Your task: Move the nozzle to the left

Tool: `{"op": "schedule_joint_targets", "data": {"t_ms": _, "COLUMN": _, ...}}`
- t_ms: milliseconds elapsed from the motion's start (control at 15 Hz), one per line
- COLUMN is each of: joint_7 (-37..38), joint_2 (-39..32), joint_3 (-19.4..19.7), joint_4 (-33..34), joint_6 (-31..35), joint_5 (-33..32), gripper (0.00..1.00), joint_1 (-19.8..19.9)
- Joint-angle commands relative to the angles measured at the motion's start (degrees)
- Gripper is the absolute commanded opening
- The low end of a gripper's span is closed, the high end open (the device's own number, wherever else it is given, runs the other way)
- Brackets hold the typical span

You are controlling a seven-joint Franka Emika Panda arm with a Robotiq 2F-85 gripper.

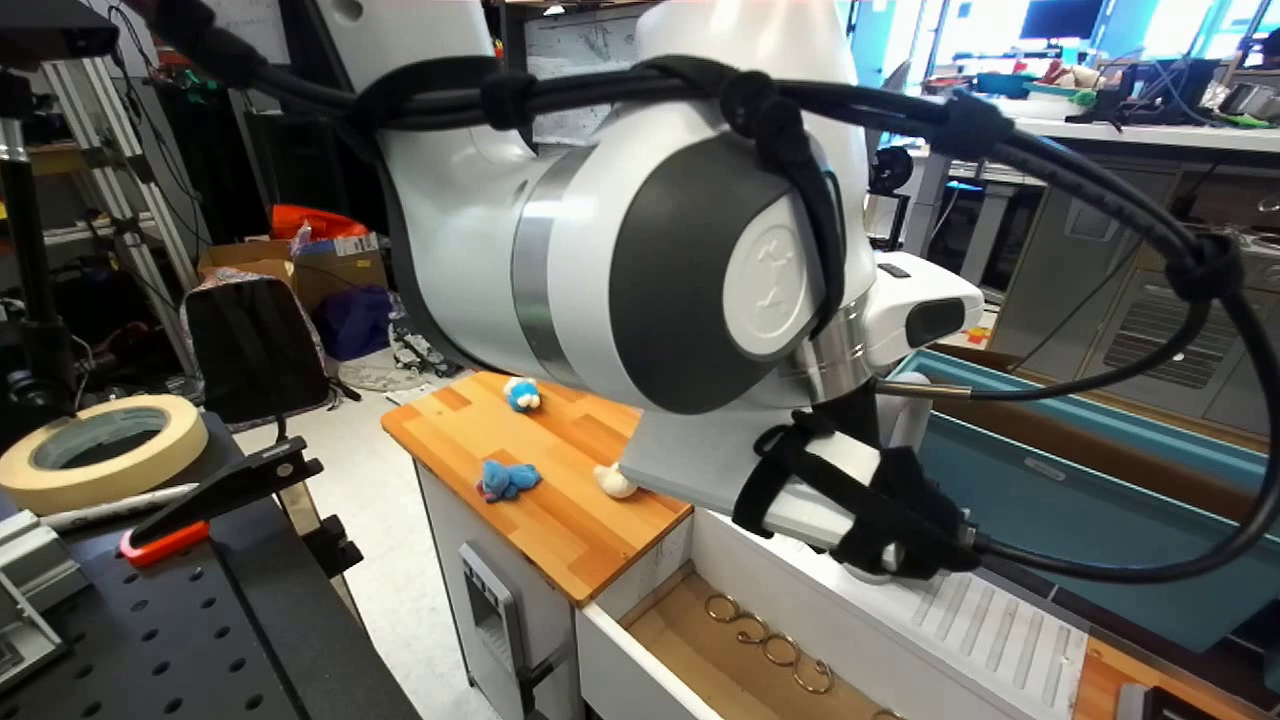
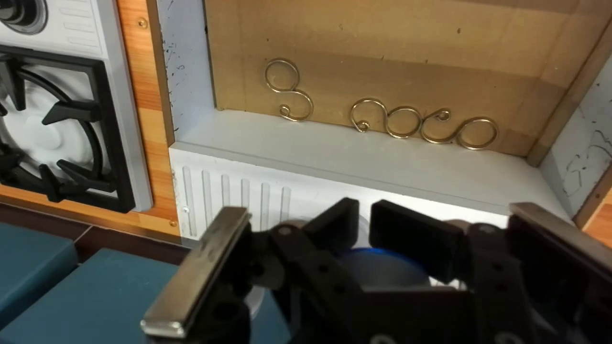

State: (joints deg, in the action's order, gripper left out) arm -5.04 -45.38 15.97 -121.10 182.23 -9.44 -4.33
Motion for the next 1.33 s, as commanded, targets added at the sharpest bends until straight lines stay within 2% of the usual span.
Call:
{"op": "schedule_joint_targets", "data": {"t_ms": 0, "joint_7": 1.03, "joint_2": -0.64, "joint_3": 1.25, "joint_4": 0.45, "joint_6": 0.6, "joint_5": 0.77, "gripper": 0.0, "joint_1": -4.19}}
{"op": "schedule_joint_targets", "data": {"t_ms": 400, "joint_7": 3.79, "joint_2": -1.22, "joint_3": 3.7, "joint_4": 2.41, "joint_6": -0.02, "joint_5": 2.11, "gripper": 0.0, "joint_1": -11.65}}
{"op": "schedule_joint_targets", "data": {"t_ms": 467, "joint_7": 4.39, "joint_2": -1.15, "joint_3": 4.18, "joint_4": 2.93, "joint_6": -0.22, "joint_5": 2.35, "gripper": 0.25, "joint_1": -13.24}}
{"op": "schedule_joint_targets", "data": {"t_ms": 533, "joint_7": 4.94, "joint_2": -1.14, "joint_3": 4.54, "joint_4": 3.54, "joint_6": -0.5, "joint_5": 2.52, "gripper": 0.26, "joint_1": -14.59}}
{"op": "schedule_joint_targets", "data": {"t_ms": 1000, "joint_7": 7.25, "joint_2": -1.57, "joint_3": 6.92, "joint_4": 6.44, "joint_6": -2.93, "joint_5": 3.48, "gripper": 0.75, "joint_1": -20.27}}
{"op": "schedule_joint_targets", "data": {"t_ms": 1200, "joint_7": 5.48, "joint_2": 0.88, "joint_3": 6.86, "joint_4": 4.4, "joint_6": -9.13, "joint_5": 0.97, "gripper": 0.98, "joint_1": -20.22}}
{"op": "schedule_joint_targets", "data": {"t_ms": 1267, "joint_7": 5.09, "joint_2": 1.74, "joint_3": 6.47, "joint_4": 3.73, "joint_6": -11.28, "joint_5": -0.19, "gripper": 1.0, "joint_1": -19.94}}
